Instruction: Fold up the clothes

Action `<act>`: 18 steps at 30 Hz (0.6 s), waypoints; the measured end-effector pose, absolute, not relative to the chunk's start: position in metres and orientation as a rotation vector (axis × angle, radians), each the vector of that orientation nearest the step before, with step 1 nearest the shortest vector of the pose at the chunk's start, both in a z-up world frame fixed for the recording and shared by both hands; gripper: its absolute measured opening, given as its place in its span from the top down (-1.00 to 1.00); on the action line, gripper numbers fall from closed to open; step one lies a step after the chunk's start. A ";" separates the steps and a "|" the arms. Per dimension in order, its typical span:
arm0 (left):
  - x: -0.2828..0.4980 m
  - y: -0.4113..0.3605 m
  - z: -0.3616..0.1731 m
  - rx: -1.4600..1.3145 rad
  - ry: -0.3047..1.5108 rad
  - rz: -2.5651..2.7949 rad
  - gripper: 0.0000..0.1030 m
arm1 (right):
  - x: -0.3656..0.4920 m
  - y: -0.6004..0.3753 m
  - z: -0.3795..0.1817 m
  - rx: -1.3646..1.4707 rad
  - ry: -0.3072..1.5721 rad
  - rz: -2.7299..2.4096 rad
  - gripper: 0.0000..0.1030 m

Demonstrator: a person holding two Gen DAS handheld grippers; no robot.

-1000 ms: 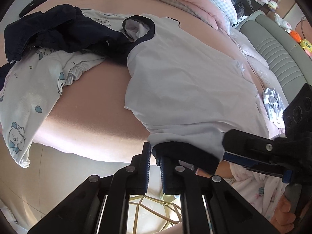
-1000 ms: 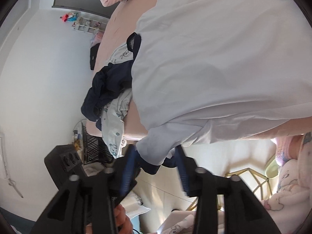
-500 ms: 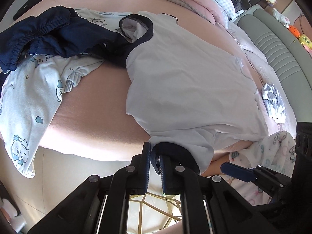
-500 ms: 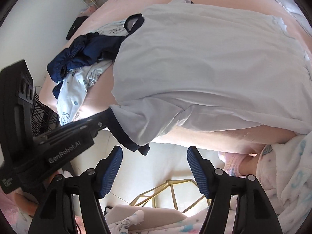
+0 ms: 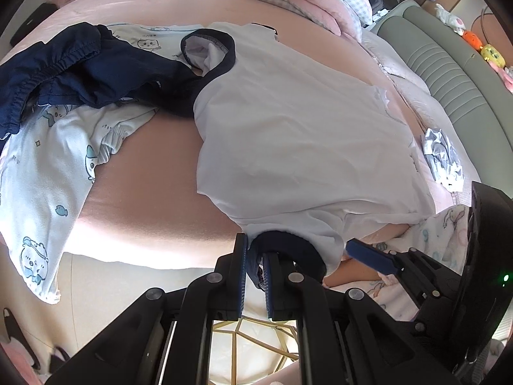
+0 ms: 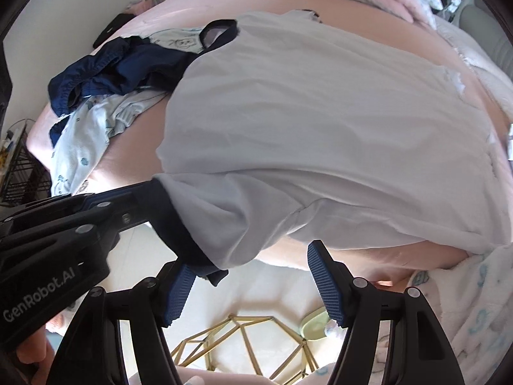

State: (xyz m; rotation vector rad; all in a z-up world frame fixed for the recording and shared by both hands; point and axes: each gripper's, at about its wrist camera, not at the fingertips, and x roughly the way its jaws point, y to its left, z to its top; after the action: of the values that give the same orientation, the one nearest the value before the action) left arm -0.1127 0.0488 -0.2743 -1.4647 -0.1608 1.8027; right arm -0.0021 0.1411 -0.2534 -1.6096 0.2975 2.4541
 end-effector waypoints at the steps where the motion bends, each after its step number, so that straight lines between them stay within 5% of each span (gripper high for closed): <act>1: -0.112 0.048 -0.274 -1.466 -0.165 1.803 0.85 | 0.000 0.143 -0.251 -1.574 0.288 2.448 -0.33; 6: -0.109 0.045 -0.276 -1.478 -0.169 1.785 0.85 | 0.008 0.154 -0.242 -1.482 0.288 2.441 -0.29; 7: -0.107 0.045 -0.277 -1.482 -0.162 1.774 0.85 | 0.008 0.155 -0.242 -1.489 0.305 2.454 -0.19; 9: -0.104 0.046 -0.279 -1.490 -0.148 1.751 0.85 | 0.005 0.154 -0.245 -1.516 0.301 2.455 0.39; 12: -0.100 0.048 -0.282 -1.501 -0.127 1.717 0.84 | 0.001 0.147 -0.250 -1.564 0.306 2.462 0.76; 18: -0.089 0.052 -0.288 -1.504 -0.077 1.652 0.84 | 0.006 0.149 -0.242 -1.506 0.375 2.496 0.81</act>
State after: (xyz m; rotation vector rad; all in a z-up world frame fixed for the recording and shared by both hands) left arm -0.0885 0.0520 -0.2880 -1.5044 -0.0775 1.6516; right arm 0.0057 0.1486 -0.2422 -1.5063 0.3751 2.4957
